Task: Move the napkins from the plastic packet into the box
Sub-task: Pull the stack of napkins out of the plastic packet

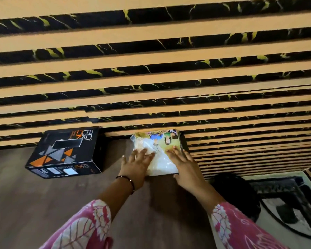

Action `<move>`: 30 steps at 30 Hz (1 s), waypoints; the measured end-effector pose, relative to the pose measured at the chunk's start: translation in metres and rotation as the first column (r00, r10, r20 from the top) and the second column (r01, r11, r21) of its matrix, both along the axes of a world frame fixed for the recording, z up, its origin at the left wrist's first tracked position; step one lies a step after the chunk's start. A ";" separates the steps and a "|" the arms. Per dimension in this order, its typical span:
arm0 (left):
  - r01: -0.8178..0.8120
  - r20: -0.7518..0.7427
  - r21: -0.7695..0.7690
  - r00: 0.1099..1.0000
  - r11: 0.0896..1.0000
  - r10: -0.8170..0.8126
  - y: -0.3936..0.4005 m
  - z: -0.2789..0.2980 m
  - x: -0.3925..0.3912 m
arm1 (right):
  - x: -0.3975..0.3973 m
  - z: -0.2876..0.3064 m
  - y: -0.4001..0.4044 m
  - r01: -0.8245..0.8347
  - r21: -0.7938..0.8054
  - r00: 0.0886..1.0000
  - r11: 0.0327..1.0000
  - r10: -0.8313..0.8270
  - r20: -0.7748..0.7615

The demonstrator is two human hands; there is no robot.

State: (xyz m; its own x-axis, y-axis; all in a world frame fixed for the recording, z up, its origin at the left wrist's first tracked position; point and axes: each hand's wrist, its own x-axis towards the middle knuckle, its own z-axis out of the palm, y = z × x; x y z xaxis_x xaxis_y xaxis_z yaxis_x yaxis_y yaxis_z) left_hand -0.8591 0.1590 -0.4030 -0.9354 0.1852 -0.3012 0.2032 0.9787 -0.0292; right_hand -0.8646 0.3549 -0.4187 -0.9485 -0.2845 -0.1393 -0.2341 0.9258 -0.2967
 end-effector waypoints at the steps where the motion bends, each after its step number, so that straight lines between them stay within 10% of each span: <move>1: 0.000 -0.014 0.007 1.000 1.000 0.000 0.001 -0.001 0.000 | -0.001 -0.003 -0.002 -0.013 -0.005 1.000 1.000 0.013 -0.009; 13: 0.008 -0.022 0.030 1.000 1.000 -0.007 -0.002 0.006 0.032 | 0.043 0.003 -0.024 0.001 0.043 1.000 0.999 -0.001 -0.003; 30: 0.059 -0.044 0.066 0.997 0.996 -0.056 -0.122 0.002 0.270 | 0.283 0.003 -0.130 -0.020 0.018 1.000 1.000 0.020 0.020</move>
